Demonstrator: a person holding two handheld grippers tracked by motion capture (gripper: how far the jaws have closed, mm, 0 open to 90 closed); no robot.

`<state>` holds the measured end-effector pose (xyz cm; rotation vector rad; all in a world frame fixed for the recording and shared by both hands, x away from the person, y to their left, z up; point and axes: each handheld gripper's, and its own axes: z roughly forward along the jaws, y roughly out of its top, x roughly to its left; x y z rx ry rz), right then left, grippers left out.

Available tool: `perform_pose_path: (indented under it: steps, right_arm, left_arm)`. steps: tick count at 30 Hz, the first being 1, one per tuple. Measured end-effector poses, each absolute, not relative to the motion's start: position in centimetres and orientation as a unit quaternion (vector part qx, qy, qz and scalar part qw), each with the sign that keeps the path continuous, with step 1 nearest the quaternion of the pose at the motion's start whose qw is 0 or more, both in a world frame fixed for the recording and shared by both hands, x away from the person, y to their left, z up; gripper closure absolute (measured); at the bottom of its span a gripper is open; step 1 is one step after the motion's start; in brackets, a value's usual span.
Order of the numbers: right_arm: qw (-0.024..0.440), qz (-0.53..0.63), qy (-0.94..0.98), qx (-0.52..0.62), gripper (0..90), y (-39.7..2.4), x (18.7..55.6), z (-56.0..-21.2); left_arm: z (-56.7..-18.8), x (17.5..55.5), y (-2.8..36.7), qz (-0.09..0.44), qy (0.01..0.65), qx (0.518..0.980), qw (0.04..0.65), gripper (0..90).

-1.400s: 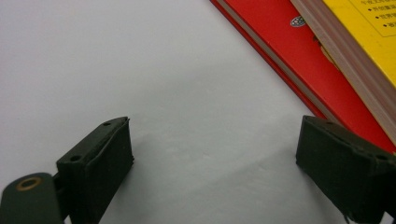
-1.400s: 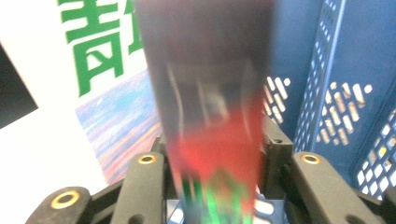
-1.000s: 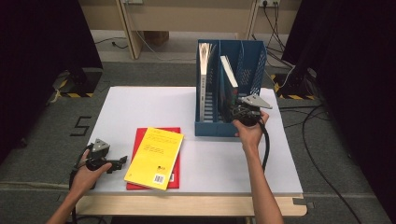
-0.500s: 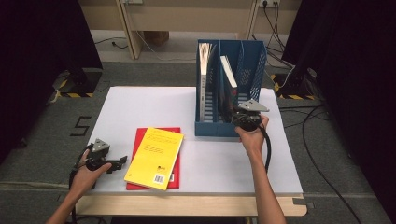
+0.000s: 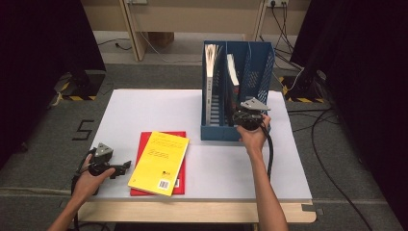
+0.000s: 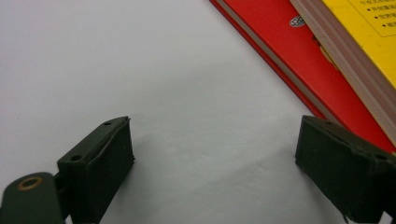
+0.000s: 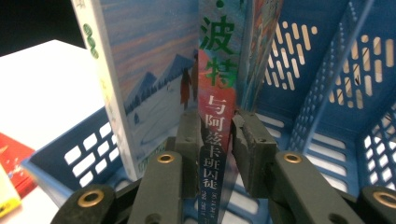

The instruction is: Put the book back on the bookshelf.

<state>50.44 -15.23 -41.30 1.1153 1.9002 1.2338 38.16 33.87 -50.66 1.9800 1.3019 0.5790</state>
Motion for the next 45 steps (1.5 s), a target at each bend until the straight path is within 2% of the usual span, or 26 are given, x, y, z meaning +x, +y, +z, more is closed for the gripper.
perform_pose_path:
  steps: [21,25,31,37,41,45]
  right_arm:
    - [0.301,0.479,0.698,0.440,70.7,-14.0,53.4,-41.6]
    - [0.289,0.488,0.694,0.444,64.4,-14.3,53.2,-41.5]
    - [0.292,0.484,0.702,0.434,60.2,-14.4,52.4,-41.2]
    - [0.271,0.504,0.687,0.448,50.5,-14.7,51.5,-40.8]
    - [0.248,0.522,0.676,0.457,47.1,-14.8,50.5,-40.7]
    - [0.261,0.514,0.682,0.449,42.6,-14.7,49.4,-40.1]
  left_arm:
    - [-50.7,38.2,33.9,0.223,0.501,0.762,0.344,10.3]
    - [-50.7,38.1,33.9,0.222,0.500,0.762,0.347,10.8]
    - [-50.7,38.1,33.9,0.220,0.499,0.762,0.348,11.2]
    - [-50.7,38.1,33.9,0.219,0.500,0.762,0.349,11.4]
    - [-50.7,38.1,33.9,0.219,0.500,0.762,0.349,11.4]
    - [-50.7,38.1,33.9,0.219,0.499,0.763,0.349,11.6]
